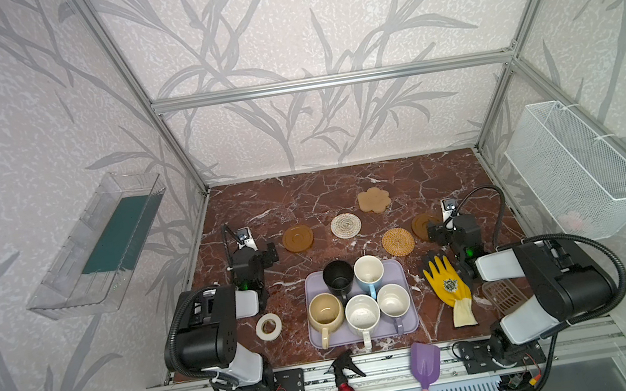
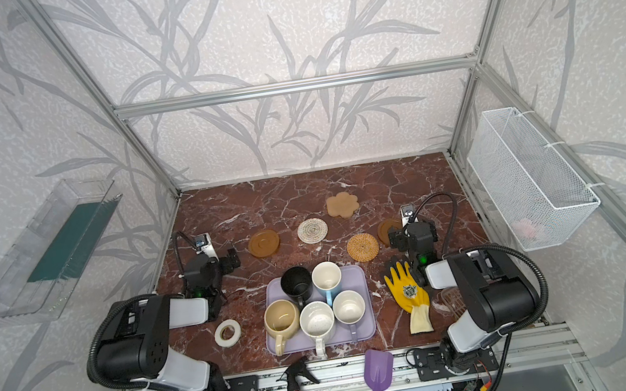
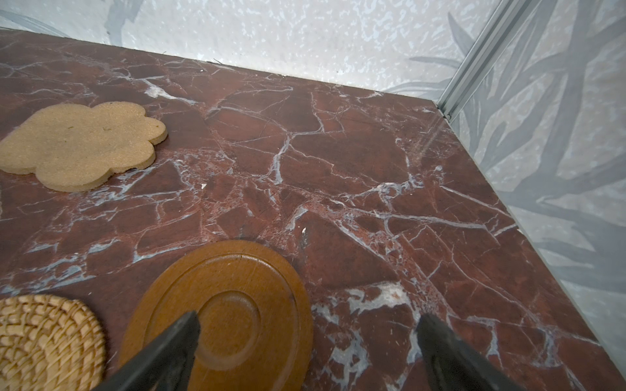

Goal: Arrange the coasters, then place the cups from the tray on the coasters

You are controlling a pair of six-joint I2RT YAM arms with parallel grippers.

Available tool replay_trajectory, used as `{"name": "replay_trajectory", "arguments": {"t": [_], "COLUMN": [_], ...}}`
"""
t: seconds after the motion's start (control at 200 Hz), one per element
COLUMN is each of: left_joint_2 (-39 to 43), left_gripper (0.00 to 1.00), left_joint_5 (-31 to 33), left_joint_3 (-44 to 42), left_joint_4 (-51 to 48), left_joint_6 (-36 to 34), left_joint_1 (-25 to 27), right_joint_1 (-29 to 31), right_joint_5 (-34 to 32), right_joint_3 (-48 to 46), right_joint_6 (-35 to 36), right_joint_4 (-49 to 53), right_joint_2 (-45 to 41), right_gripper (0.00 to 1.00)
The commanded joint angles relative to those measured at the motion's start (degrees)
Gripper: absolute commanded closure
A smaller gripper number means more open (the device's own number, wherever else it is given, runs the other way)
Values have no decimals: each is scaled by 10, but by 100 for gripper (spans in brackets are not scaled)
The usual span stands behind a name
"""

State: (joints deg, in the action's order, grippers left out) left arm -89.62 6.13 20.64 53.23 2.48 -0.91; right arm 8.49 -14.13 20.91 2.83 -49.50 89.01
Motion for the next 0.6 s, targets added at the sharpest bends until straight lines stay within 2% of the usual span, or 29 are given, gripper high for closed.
{"name": "replay_trajectory", "arguments": {"t": [0.0,0.405,0.49,0.595], "left_joint_2": [-3,-2,17,49], "left_gripper": [1,1,1,1], "left_joint_5": [5,-9,-15,-18], "left_joint_3": [11,0,-11,-5], "left_joint_4": [10,29,35,-7], "left_joint_6": [-11,-13,-15,-16], "left_joint_1": [0,-4,-4,-4], "right_joint_1": [-1,-2,-1,-1], "right_joint_5": [-10,-11,-4,1], "right_joint_3": [12,11,11,15], "right_joint_6": [-7,-8,-6,-4], "right_joint_4": [-14,-17,-14,14], "right_joint_2": [-4,-4,-10,-34], "right_gripper": [1,1,1,1]}}
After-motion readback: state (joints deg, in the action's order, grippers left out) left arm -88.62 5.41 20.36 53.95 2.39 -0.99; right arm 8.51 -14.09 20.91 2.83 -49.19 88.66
